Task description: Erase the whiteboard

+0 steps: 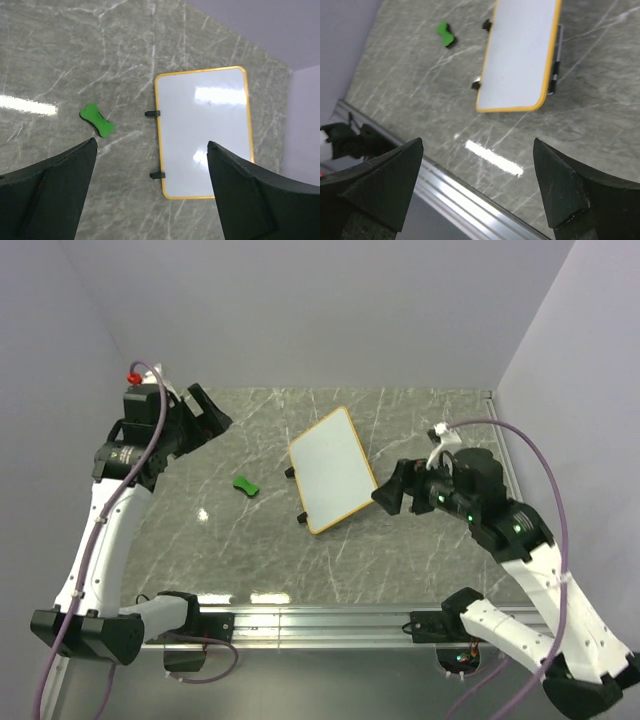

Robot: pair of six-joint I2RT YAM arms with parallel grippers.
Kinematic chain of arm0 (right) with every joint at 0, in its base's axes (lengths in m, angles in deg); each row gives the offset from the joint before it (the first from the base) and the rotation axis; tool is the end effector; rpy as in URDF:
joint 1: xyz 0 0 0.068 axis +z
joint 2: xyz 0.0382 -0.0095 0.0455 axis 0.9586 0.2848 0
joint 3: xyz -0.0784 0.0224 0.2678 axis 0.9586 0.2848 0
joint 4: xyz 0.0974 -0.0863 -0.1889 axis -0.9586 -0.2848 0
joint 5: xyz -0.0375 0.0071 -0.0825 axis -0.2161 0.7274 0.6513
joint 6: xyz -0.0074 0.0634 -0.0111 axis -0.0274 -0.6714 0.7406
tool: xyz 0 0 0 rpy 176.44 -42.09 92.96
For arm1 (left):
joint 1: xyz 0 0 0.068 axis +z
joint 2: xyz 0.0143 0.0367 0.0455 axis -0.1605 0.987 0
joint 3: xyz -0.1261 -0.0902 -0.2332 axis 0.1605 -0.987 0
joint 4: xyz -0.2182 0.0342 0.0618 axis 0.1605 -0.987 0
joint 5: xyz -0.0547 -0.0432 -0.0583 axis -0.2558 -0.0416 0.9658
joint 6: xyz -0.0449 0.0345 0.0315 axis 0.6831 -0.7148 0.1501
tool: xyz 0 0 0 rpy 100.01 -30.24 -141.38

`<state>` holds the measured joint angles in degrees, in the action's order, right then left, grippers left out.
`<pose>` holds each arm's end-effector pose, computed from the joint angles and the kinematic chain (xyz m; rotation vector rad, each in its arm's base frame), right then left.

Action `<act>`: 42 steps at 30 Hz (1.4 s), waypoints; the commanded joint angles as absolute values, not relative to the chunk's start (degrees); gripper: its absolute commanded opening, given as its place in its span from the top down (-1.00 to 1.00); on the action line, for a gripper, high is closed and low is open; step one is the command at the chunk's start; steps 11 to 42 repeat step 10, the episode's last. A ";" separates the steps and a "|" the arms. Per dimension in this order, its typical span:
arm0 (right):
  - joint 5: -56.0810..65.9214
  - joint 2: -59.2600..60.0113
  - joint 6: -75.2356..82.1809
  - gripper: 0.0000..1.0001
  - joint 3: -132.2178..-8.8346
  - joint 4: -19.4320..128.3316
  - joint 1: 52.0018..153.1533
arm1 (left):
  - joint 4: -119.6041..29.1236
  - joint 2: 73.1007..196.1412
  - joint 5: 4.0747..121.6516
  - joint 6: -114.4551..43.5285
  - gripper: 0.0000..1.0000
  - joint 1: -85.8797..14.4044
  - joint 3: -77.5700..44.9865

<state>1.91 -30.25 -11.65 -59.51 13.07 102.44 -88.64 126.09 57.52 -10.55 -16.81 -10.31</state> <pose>0.1232 0.0789 0.3747 -0.2501 2.1158 0.7306 0.2136 -0.0309 0.4009 -0.5028 2.0762 -0.5129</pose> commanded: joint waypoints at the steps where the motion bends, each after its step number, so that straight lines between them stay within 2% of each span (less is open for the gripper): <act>1: -3.70 -35.25 -13.62 -0.95 -55.55 16.64 102.54 | -93.74 124.96 59.70 -10.30 -0.91 -16.80 -2.43; 6: -2.91 -41.31 -12.04 -0.96 -55.18 12.51 102.54 | -98.49 124.35 60.05 -10.31 -0.79 -17.14 1.19; 10: -1.68 -45.63 -10.54 -0.97 -56.50 7.60 102.45 | -98.67 120.48 57.86 -11.53 -0.89 -17.24 -1.62; 42: -1.68 -45.63 -10.54 -0.97 -56.50 7.60 102.45 | -98.67 120.48 57.86 -11.53 -0.89 -17.24 -1.62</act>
